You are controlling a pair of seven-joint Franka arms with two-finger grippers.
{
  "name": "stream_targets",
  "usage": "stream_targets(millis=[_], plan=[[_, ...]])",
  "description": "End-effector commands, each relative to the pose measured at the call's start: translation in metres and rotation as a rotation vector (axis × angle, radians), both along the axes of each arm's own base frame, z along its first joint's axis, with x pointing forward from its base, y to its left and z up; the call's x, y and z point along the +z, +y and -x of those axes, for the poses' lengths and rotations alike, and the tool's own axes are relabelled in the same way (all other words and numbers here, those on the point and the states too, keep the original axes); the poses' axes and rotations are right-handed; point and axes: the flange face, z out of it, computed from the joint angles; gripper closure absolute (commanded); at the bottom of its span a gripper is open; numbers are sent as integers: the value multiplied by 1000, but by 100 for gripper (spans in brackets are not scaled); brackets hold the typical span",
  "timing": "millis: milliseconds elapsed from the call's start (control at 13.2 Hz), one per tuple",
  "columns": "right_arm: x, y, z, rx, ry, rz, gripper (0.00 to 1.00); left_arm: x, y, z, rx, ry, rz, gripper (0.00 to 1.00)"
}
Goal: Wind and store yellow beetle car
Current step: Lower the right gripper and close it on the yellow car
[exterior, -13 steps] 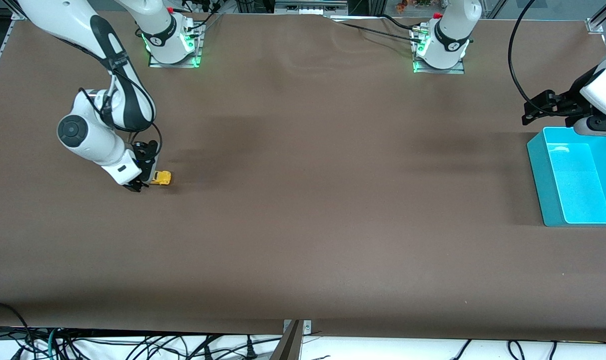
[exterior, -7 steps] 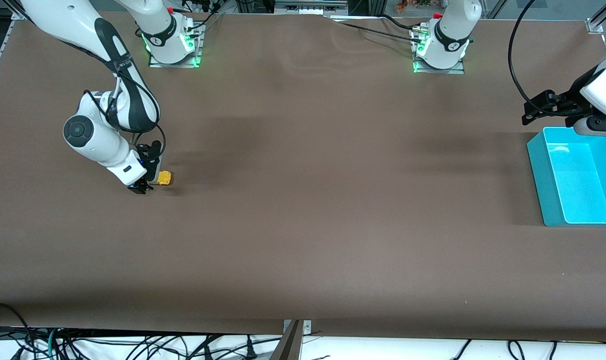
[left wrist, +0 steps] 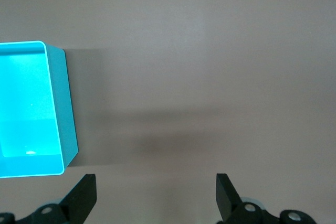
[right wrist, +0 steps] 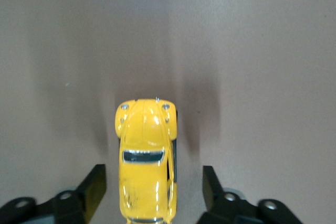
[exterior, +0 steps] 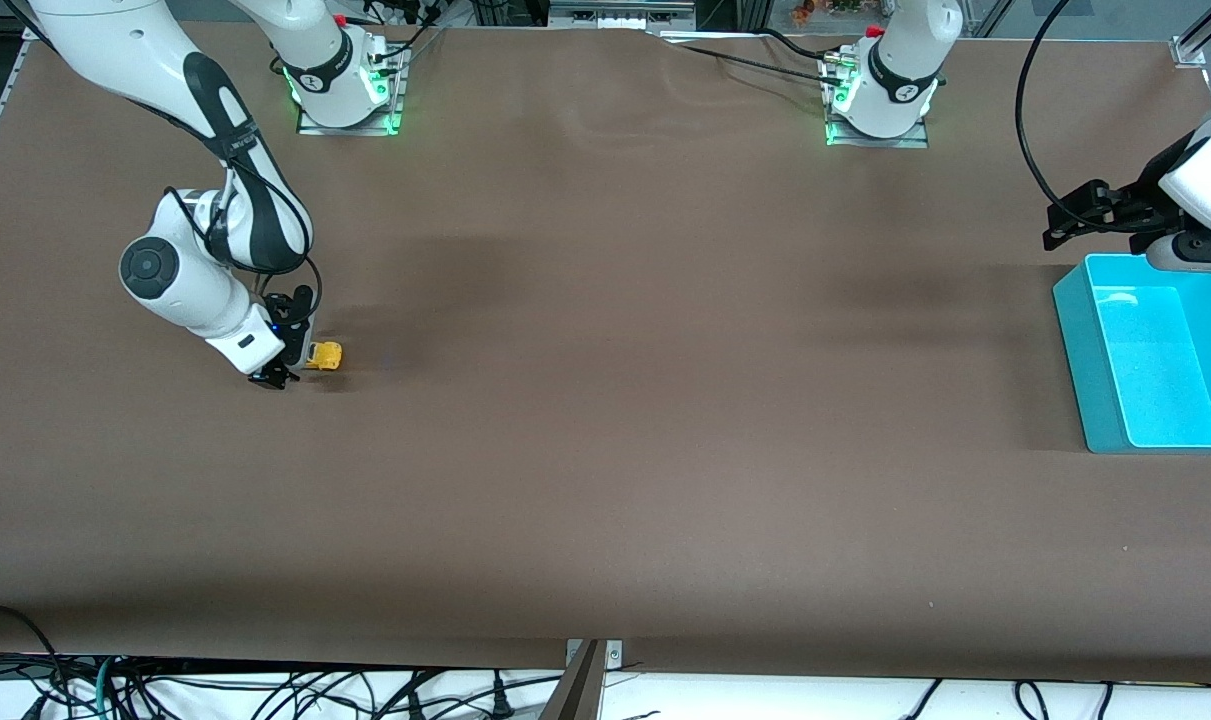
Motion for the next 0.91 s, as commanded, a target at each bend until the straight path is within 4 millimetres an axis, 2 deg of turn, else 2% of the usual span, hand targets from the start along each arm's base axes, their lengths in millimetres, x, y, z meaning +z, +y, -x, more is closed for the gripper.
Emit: stream_targets(millis=[0, 76, 379, 833], plan=[[0, 11, 6, 14, -14, -30, 33, 6, 1, -3, -6, 6, -16, 0], [0, 14, 7, 17, -12, -32, 35, 6, 1, -3, -6, 6, -16, 0], [-2, 15, 8, 19, -9, -33, 59, 6, 1, -3, -6, 6, -16, 0], [-2, 6, 8, 26, -8, -33, 60, 6, 2, -3, -5, 6, -16, 0]])
